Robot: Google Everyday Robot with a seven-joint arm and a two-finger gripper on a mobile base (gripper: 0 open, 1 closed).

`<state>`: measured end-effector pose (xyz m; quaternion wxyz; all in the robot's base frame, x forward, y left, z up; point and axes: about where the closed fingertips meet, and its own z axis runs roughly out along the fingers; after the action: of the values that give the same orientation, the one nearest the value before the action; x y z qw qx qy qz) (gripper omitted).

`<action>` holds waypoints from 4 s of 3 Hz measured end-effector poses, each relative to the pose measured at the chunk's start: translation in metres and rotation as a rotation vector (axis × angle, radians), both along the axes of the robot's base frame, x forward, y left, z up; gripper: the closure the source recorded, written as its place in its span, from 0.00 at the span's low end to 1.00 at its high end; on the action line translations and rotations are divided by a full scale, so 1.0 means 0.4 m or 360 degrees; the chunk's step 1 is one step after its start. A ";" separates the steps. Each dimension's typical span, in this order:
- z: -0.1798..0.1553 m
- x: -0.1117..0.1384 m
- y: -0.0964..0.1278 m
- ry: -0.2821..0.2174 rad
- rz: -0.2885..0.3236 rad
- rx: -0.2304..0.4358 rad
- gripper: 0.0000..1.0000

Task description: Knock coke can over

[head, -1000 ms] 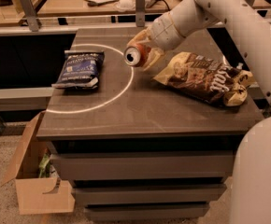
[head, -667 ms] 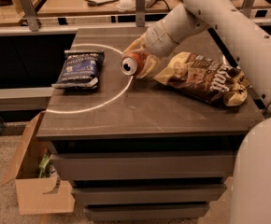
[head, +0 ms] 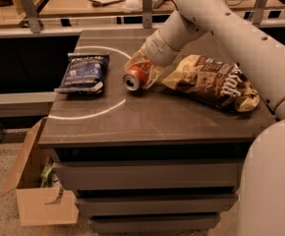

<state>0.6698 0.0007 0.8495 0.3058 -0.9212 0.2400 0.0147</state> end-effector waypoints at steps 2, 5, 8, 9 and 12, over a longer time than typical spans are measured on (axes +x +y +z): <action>0.000 0.001 0.000 -0.0007 0.0010 -0.0018 0.03; 0.026 0.001 0.000 -0.0007 0.0009 -0.0017 0.00; 0.037 0.001 0.000 -0.0007 0.0009 -0.0016 0.00; 0.039 0.001 0.000 -0.0008 0.0009 -0.0016 0.00; 0.040 0.001 0.000 -0.0008 0.0009 -0.0016 0.00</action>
Offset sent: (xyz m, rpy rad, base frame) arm 0.0034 -0.0101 0.0505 0.0098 0.0697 0.0089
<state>0.6701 0.0009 0.8656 0.3018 -0.9234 0.2367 0.0121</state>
